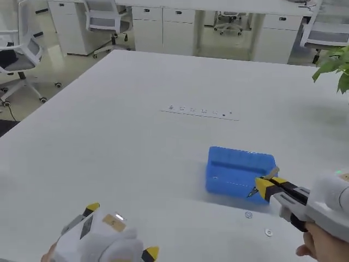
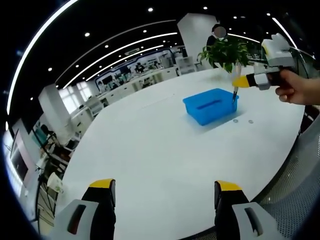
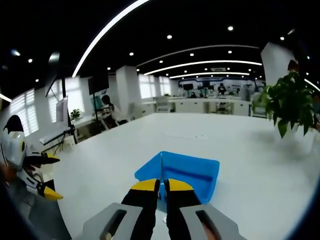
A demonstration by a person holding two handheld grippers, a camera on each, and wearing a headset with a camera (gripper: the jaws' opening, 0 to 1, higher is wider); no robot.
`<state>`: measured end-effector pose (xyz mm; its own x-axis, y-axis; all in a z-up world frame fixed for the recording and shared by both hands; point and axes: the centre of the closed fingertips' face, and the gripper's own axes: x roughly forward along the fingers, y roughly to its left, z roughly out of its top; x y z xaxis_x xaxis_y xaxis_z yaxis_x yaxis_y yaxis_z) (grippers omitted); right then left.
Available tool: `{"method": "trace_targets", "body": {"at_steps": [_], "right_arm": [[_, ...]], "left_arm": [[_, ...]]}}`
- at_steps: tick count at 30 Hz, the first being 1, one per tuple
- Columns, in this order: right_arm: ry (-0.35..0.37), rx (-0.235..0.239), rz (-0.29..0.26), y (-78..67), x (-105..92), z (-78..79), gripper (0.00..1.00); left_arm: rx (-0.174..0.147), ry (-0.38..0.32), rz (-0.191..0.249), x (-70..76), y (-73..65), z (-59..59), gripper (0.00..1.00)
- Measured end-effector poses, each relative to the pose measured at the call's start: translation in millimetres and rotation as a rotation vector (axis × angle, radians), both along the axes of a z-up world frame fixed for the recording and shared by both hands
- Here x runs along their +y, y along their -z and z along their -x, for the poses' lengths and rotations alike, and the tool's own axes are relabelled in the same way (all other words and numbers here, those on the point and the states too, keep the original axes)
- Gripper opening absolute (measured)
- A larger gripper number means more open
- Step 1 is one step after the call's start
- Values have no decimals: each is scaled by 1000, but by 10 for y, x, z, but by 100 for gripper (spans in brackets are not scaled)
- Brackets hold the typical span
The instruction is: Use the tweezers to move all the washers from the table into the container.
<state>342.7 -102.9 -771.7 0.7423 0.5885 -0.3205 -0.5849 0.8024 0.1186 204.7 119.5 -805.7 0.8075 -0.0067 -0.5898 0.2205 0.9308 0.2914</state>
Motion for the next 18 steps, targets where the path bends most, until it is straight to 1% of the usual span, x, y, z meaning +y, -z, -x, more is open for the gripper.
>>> {"method": "trace_targets", "body": {"at_steps": [2,4,7,11,14,18], "right_arm": [[0,16,6,59,-13,8,2],[0,20,23,106,-28,10,2],[5,28,32,159,-52,10,2],[7,61,45,277,-74,18,2],[15,64,72,336,-111,22,2],[19,79,67,368,-131,32,2]], "left_arm": [[0,-1,3,2,1,-1,83],[5,0,1,1,12,1,83],[9,5,-2,-7,20,3,83],[18,0,-5,0,30,10,83],[12,-4,-3,0,21,9,83],[9,-8,-2,7,14,13,83]]}}
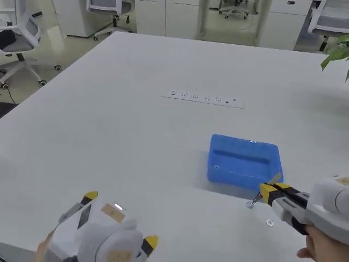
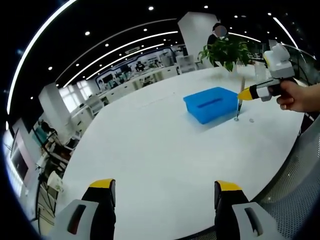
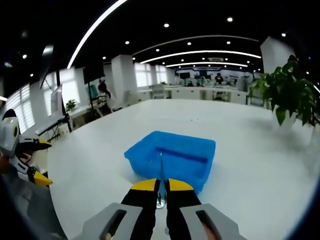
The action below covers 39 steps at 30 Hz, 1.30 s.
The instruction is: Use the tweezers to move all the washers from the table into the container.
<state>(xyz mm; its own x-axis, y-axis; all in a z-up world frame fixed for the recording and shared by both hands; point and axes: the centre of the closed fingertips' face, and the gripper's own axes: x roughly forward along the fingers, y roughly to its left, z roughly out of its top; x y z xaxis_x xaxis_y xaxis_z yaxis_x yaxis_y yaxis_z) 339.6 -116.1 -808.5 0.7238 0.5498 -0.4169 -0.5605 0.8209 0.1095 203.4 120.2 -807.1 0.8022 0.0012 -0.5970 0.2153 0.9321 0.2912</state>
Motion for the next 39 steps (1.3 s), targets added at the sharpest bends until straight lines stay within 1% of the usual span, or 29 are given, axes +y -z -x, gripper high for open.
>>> {"method": "trace_targets", "body": {"at_steps": [4,7,8,9,10,11,12,15,18,20,22,26,28,29,32,39], "right_arm": [[-3,-1,0,7,25,2,2],[-12,-1,21,60,48,6,2],[-11,-23,21,37,50,1,2],[-12,-17,28,50,44,10,2],[-15,-21,27,44,48,10,2],[-23,-28,33,49,55,7,2],[-38,-43,54,50,65,16,2],[-43,-47,65,55,76,55,2],[-29,-53,57,59,56,50,2],[-29,-54,60,55,57,51,2],[-30,-52,75,55,59,53,1],[-29,-27,81,52,47,14,1],[-23,-5,76,51,34,8,1],[-23,-2,74,51,30,9,1],[-30,-5,88,43,10,21,1],[-45,-12,75,-59,14,83,1]], "left_arm": [[3,-1,-4,2,5,6,82],[4,-1,-3,1,7,8,83],[5,-1,-3,0,9,9,83],[5,-1,-2,-1,8,9,83],[4,-2,-2,-1,6,10,83],[4,-3,-3,1,6,11,83],[4,-4,-4,3,6,11,83],[0,-6,-2,4,0,10,82],[-3,-8,-2,7,-6,9,82],[0,-12,-4,17,-1,11,82],[0,-11,-5,18,-2,13,82],[-3,-14,-4,24,-6,10,81],[-6,-15,-3,26,-12,8,81],[-7,-14,-2,24,-13,7,81],[-10,-14,-1,24,-17,2,81],[-13,-11,0,16,-19,-3,81]]}}
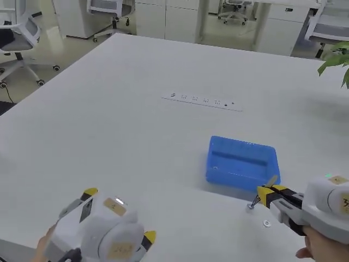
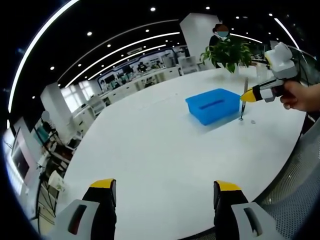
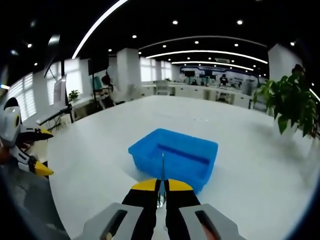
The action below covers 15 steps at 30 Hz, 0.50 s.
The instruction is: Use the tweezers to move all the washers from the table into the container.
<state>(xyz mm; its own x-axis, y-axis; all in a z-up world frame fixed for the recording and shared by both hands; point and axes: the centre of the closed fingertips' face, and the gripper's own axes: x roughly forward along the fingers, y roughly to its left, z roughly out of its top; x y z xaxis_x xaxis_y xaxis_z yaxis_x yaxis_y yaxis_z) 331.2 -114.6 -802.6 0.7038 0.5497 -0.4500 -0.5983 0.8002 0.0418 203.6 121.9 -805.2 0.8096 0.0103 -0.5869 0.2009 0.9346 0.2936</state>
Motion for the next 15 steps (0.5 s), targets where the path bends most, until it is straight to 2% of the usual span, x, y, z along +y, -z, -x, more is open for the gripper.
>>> {"method": "trace_targets", "body": {"at_steps": [7,15], "right_arm": [[-18,-14,-12,-146,25,19,1],[-39,-56,-24,-404,74,-78,1]], "left_arm": [[-3,0,1,0,-3,-3,81],[-3,1,6,-2,-3,-7,81]]}}
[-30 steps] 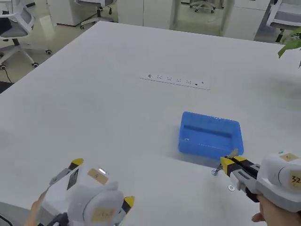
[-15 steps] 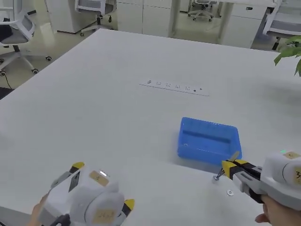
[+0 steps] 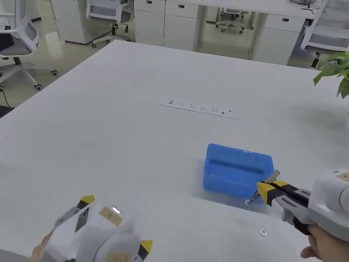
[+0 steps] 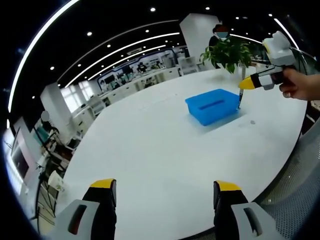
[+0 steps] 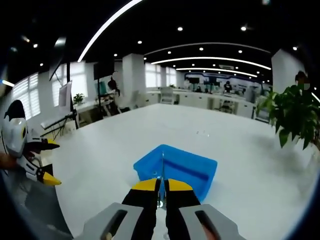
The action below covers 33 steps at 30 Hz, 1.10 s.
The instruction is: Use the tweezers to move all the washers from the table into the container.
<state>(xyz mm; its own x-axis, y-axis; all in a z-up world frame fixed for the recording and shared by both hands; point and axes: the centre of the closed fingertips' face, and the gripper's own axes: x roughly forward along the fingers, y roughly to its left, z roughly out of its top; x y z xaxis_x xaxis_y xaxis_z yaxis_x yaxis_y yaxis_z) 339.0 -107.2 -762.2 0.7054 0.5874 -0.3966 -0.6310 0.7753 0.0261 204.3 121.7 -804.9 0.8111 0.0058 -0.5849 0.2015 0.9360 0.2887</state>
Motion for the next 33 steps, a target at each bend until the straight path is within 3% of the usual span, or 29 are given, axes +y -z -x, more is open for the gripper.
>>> {"method": "trace_targets", "body": {"at_steps": [6,17,25,29,33], "right_arm": [[-14,-27,-7,-135,53,-86,1],[0,-49,-26,-250,127,-236,1],[9,-53,-10,-158,182,-403,1],[36,-22,-27,-58,154,-466,1],[37,-15,1,33,153,-491,1]], "left_arm": [[2,1,1,-4,3,-1,81],[0,2,-2,-6,-1,2,81],[2,6,-2,-10,2,13,81],[9,-3,-5,5,11,20,81],[13,-3,-10,9,16,27,81]]}}
